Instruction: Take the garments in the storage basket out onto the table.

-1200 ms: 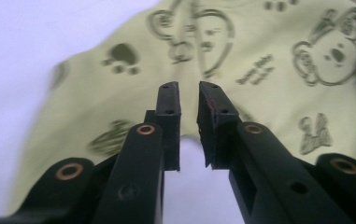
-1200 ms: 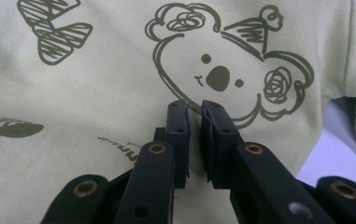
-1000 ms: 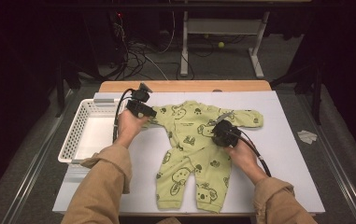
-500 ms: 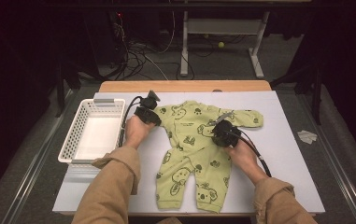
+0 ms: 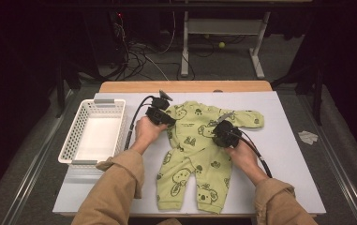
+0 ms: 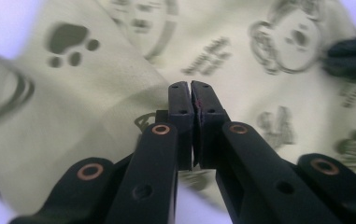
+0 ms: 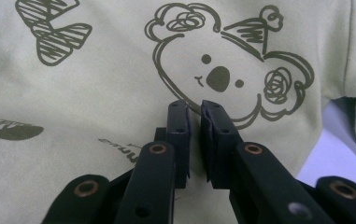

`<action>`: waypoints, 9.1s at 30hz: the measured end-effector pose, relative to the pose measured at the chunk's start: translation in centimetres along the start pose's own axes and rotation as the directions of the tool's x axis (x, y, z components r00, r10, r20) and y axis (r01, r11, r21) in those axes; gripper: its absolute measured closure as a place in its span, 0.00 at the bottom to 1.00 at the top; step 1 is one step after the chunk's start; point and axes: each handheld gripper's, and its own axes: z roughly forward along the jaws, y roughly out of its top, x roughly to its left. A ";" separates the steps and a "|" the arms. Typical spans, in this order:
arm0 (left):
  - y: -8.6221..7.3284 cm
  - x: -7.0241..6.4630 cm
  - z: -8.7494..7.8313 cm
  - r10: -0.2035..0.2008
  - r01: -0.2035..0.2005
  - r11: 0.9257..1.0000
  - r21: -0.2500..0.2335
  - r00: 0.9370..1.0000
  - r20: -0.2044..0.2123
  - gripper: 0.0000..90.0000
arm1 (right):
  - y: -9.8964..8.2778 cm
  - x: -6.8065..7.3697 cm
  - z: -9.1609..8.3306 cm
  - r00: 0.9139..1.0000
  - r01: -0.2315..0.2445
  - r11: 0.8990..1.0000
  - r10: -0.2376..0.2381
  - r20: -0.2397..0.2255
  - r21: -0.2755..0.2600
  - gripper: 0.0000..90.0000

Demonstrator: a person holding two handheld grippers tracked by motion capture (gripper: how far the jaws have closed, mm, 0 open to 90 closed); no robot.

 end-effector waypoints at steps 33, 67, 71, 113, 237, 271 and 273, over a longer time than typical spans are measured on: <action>-3.8 4.0 -6.1 -0.145 0.131 0.981 -0.143 0.984 -0.098 0.78 | 0.3 0.2 0.1 1.000 0.013 1.000 -0.014 0.012 0.018 0.93; -3.8 4.2 -2.8 -0.143 0.145 0.989 -0.019 0.930 -0.338 0.86 | -0.3 -1.4 -0.5 1.000 0.004 0.999 -0.004 -0.010 0.041 1.00; -3.6 3.9 -3.2 -0.145 0.131 0.989 -0.067 0.943 -0.300 0.76 | -0.4 -2.2 -1.4 1.000 -0.023 1.000 0.023 -0.018 0.003 1.00; -2.5 2.4 -3.2 -0.078 0.060 0.993 -0.104 0.981 -0.179 0.69 | -2.3 -7.4 -1.8 0.988 -0.130 0.989 0.124 0.089 0.064 1.00; -2.7 1.0 -1.7 -0.045 0.033 0.997 -0.072 0.983 -0.179 0.68 | -1.3 -4.7 -2.2 0.994 -0.101 0.995 0.101 -0.026 0.009 0.88; -6.8 -3.3 0.7 0.020 -0.020 0.999 -0.024 1.000 -0.023 0.92 | -3.6 -1.9 -2.3 0.997 -0.068 0.997 0.069 -0.026 0.037 1.00; -7.1 -3.1 0.2 0.026 -0.027 0.999 -0.027 0.999 -0.044 0.92 | -3.7 -2.0 -2.3 0.997 -0.066 0.997 0.067 -0.027 0.033 1.00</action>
